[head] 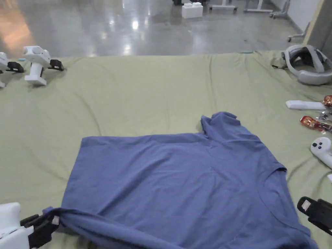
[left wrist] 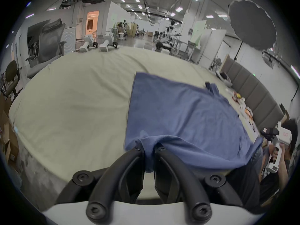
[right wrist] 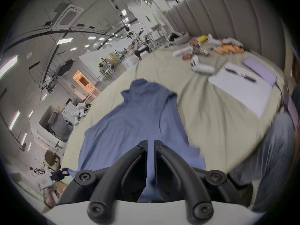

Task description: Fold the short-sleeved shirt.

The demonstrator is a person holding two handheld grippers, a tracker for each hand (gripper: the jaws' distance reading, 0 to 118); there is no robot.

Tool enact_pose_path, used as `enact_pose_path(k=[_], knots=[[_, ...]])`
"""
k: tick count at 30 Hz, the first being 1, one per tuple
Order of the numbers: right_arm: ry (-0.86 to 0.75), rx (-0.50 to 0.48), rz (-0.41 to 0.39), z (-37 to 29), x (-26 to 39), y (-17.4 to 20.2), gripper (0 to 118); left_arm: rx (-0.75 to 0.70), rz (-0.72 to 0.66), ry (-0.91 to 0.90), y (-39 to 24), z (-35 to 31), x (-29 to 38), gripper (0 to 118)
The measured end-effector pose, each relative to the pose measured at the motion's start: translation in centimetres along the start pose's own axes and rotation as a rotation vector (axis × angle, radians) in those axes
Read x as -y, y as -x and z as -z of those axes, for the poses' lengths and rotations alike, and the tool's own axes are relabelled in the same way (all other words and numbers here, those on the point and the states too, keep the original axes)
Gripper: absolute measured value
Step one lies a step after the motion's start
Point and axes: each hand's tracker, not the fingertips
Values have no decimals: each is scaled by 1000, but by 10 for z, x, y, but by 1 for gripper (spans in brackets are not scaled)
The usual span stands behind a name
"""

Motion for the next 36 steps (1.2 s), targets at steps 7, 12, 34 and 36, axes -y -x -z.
enact_pose_path(k=[7, 12, 34, 36], knots=[[31, 71, -81, 72, -52, 10, 10, -20, -41, 42, 6, 65, -49, 14], [104, 40, -333, 18, 2, -2, 95, -8, 36, 45, -6, 58, -26, 14], [155, 100, -326, 26, 31, 13, 11, 9, -10, 44, -6, 52, -28, 14], [112, 89, -317, 45, 4, 23, 11, 13, -31, 24, -1, 55, -42, 14]])
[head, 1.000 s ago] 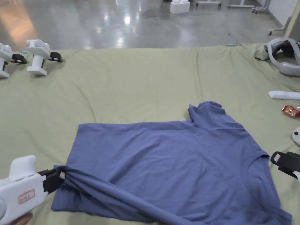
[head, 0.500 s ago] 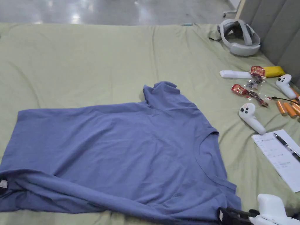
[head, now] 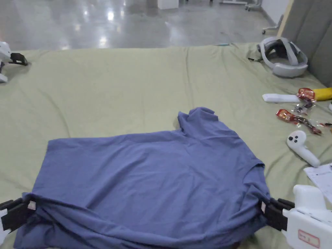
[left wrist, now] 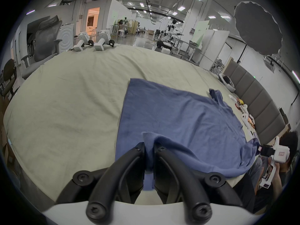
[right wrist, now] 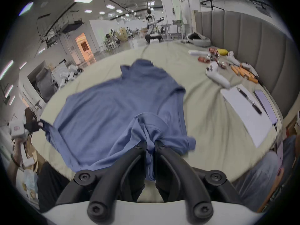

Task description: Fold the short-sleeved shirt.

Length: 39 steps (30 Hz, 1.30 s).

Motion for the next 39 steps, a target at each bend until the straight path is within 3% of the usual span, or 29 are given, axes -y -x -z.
enact_pose_path(k=[5, 13, 14, 15, 16, 17, 18, 22, 27, 31, 32, 33, 34, 35, 36, 39], knots=[[-17, 43, -7, 56, -63, 1, 11, -44, -6, -1, 6, 25, -33, 14], [128, 99, 120, 138, -83, -6, 13, -74, -59, 17, 19, 69, -40, 14], [175, 111, 134, 147, -80, -8, 21, -78, -60, 19, 21, 73, -38, 14], [204, 115, 143, 151, -75, -11, 45, -88, -69, 30, 21, 76, -36, 16], [211, 100, 141, 150, -69, -12, 89, -99, -76, 44, 22, 77, -35, 46], [193, 78, 144, 144, -64, -12, 102, -103, -75, 57, 24, 75, -33, 84], [164, 74, 139, 131, -61, -9, 102, -102, -73, 39, 23, 65, -31, 106], [8, 43, 40, 65, -49, 2, 102, -90, 21, -136, 7, -4, -28, 106], [-289, -14, -94, -57, -24, 49, 102, -105, 234, -462, -41, -118, 7, 106], [-407, -23, -181, -122, -1, 82, 99, -227, 248, -603, -81, -177, 36, 106], [-419, -10, -192, -127, 4, 85, 92, -186, 251, -601, -86, -188, 42, 104], [-444, 5, -202, -135, 11, 91, 76, -142, 254, -619, -87, -196, 47, 98], [-440, 8, -212, -141, 16, 98, 37, -92, 259, -614, -90, -204, 50, 74], [-438, 12, -217, -147, 22, 104, 19, -108, 265, -581, -93, -207, 51, 44], [-444, 9, -225, -146, 26, 107, 16, -123, 269, -574, -97, -209, 53, 7], [-451, -24, -254, -152, 32, 115, 5, -85, 258, -601, -96, -221, 58, 2]])
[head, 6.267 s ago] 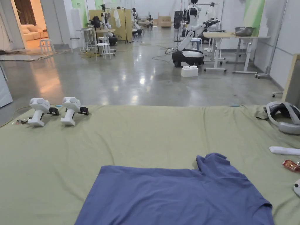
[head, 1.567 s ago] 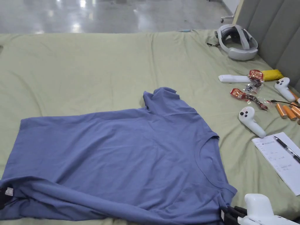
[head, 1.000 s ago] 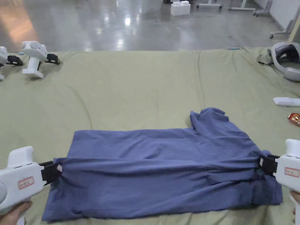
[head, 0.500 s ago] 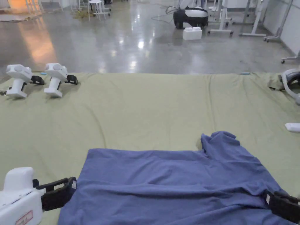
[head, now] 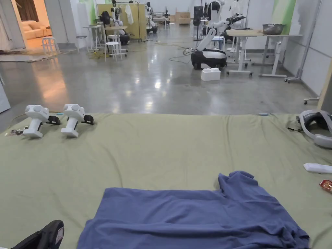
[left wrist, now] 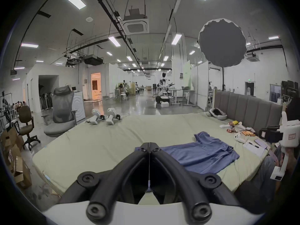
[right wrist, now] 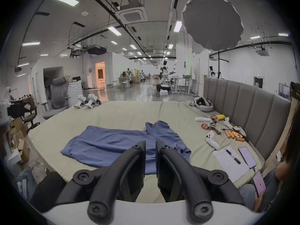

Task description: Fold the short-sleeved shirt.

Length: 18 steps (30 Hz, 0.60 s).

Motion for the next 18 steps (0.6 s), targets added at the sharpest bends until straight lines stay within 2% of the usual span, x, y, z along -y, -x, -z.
enact_pose_path(k=[3, 7, 9, 10, 12, 13, 16, 18], knots=[[-8, 24, -53, 1, 1, 4, 5, -11, -1, 11, 2, -3, -1, 1], [-7, 3, -17, 4, 0, 2, 3, -50, -55, 118, 23, 17, 11, 1], [-2, 2, -9, 7, 2, 1, 3, -34, -142, 265, 43, 47, 30, 2], [6, -8, 6, 9, 4, -1, 3, -3, -198, 333, 57, 66, 47, 15], [35, -50, 38, 12, 8, -2, 3, 16, -294, 466, 81, 110, 86, 50], [47, -49, 37, 13, 9, 1, 3, 3, -312, 517, 86, 125, 100, 54], [107, -30, 16, 17, 19, -2, 3, -16, -364, 632, 100, 177, 142, 54], [161, -23, 9, 17, 23, -2, 3, -46, -332, 690, 102, 211, 163, 61]])
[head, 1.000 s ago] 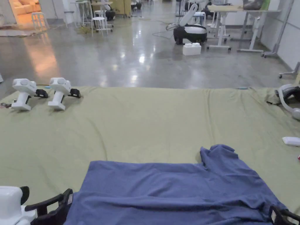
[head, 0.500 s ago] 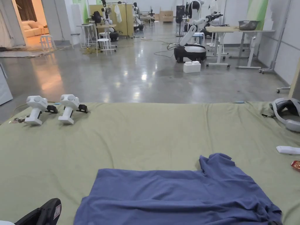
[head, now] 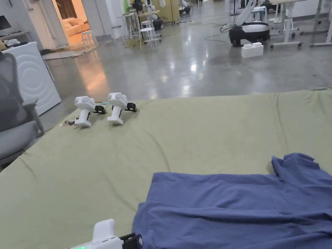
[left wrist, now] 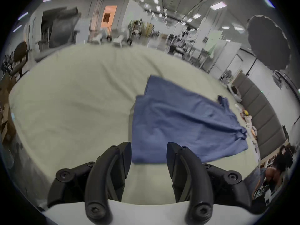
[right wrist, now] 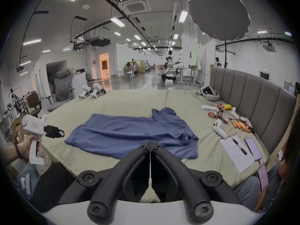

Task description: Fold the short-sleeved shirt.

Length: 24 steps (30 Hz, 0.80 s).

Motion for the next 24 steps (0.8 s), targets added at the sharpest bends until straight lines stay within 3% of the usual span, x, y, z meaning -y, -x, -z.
enact_pose_path(k=[1, 4, 8, 9, 10, 11, 12, 13, 15, 18, 22, 24], knots=[[20, 7, -2, 1, 3, -2, 3, -19, 4, 30, 1, 15, -4, 74], [86, 42, -2, 6, 11, -10, 3, -16, -21, 61, 1, 43, -8, 74], [163, 64, 43, 19, 21, -24, 8, -46, 59, 74, -15, 40, -14, 68], [189, 57, 68, 24, 23, -27, 18, -75, 83, 95, -19, 40, -15, 61], [207, 49, 91, 31, 24, -31, 44, -92, 112, 98, -22, 41, -14, 41], [234, 43, 111, 39, 25, -34, 75, -124, 164, 105, -27, 43, -14, 29], [260, 33, 126, 47, 25, -37, 90, -136, 207, 101, -31, 44, -15, 26], [279, 32, 134, 58, 26, -41, 96, -146, 246, 119, -38, 46, -16, 25], [276, 29, 160, 82, 31, -59, 102, -175, 303, 144, -49, 49, -13, 22], [300, 40, 243, 129, 30, -88, 102, -187, 321, 176, -53, 57, -15, 20], [377, 144, 342, 199, 41, -132, 102, -174, 302, 190, -47, 56, -19, 20], [421, 239, 328, 228, 50, -147, 102, -168, 294, 191, -46, 56, -19, 20]])
